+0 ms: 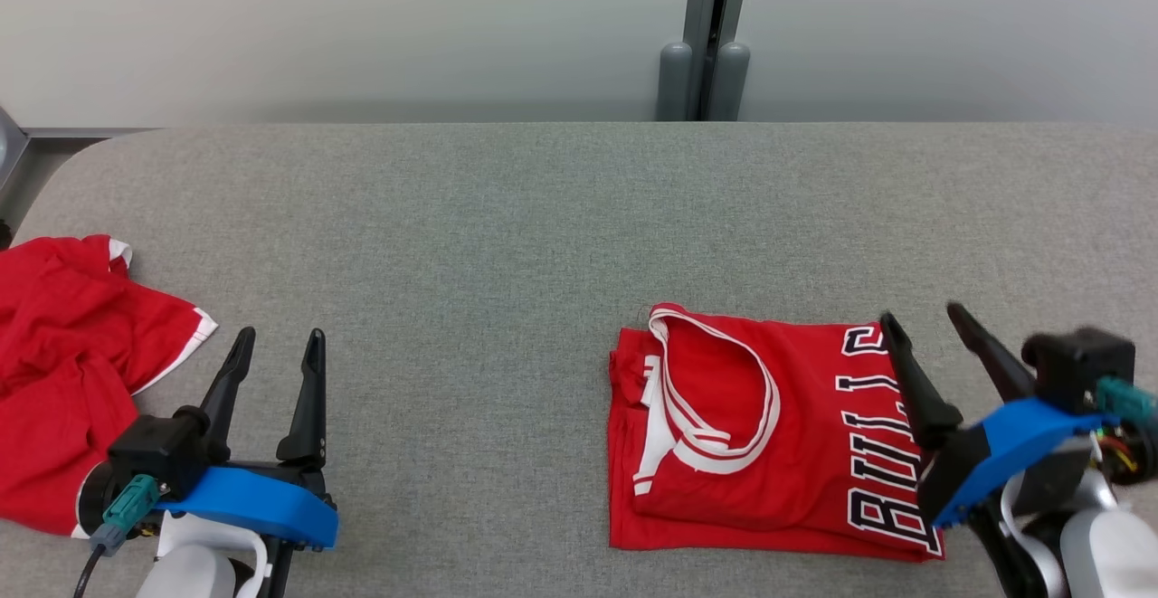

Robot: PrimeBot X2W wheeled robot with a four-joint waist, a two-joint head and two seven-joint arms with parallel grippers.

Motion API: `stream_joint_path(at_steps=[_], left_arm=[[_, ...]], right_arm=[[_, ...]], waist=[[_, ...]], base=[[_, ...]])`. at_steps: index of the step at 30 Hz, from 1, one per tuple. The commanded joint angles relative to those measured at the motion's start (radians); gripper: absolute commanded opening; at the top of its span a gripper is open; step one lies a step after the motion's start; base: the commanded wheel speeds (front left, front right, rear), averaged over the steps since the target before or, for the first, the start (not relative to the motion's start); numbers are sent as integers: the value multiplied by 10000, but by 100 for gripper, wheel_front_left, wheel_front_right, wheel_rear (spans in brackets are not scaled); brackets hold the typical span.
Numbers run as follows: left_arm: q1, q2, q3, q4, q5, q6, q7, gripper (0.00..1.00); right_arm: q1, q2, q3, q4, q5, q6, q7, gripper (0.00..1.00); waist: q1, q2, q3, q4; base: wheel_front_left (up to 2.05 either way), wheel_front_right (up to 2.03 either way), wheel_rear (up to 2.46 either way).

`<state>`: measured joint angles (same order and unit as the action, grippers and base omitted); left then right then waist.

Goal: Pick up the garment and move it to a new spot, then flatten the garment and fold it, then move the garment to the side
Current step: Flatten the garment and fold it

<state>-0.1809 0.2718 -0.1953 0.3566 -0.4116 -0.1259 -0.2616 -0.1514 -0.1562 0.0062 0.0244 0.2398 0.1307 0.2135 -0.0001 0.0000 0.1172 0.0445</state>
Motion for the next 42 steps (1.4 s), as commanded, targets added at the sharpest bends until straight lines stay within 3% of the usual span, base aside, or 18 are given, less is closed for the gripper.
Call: stream_joint_path(at_steps=[1, 5, 11, 12, 13, 14, 25, 31, 37, 42], left_arm=[[11, -16, 35, -6, 42, -61, -47, 100], [-18, 8, 28, 8, 36, -63, -45, 100], [-67, 32, -18, 29, 47, -65, -47, 100], [-64, 33, -18, 36, 46, -65, -45, 100], [-58, 36, -27, 48, 42, -65, -45, 100], [-52, 35, -36, 63, 33, -66, -45, 100], [-69, 43, -225, 129, -20, -67, -45, 100], [-35, 79, -299, 136, -77, -44, -45, 100], [-12, 66, -344, 156, -86, -45, -47, 100], [96, 88, -254, 130, -95, -30, -45, 100]], right_arm=[[239, 183, -180, 193, -181, 1, -219, 100], [486, 404, -433, 712, -541, 1, -622, 100], [459, 718, 110, 1727, -826, 1, -1007, 100], [410, 754, 241, 1862, -847, 1, -985, 42], [352, 779, 420, 2021, -906, 1, -950, 4], [265, 795, 579, 2194, -933, 1, -924, 0], [-741, 971, 2574, 4194, -1421, 1, -226, 0], [-1282, 1028, 3904, 4893, -1131, 1, 146, 0], [-1540, 1050, 5500, 5045, 5, 1, 269, 0], [-1496, 1041, 6255, 4073, 1827, 1, -310, 0]], waist=[[1, 0, 2, -3], [1, 0, 9, -10], [1, 0, -21, 39], [1, 0, -29, 46], [1, 0, -38, 54], [1, 0, -46, 63], [1, 0, -176, 229], [1, 0, -212, 360], [1, 0, -261, 473], [1, 0, -312, 449]], base=[[0, 0, 0], [0, 0, 0], [0, 0, 0], [0, 0, 0], [0, 0, 0], [0, 0, 0], [0, 0, 0], [0, 0, 0], [0, 0, 0], [0, 0, 0]])
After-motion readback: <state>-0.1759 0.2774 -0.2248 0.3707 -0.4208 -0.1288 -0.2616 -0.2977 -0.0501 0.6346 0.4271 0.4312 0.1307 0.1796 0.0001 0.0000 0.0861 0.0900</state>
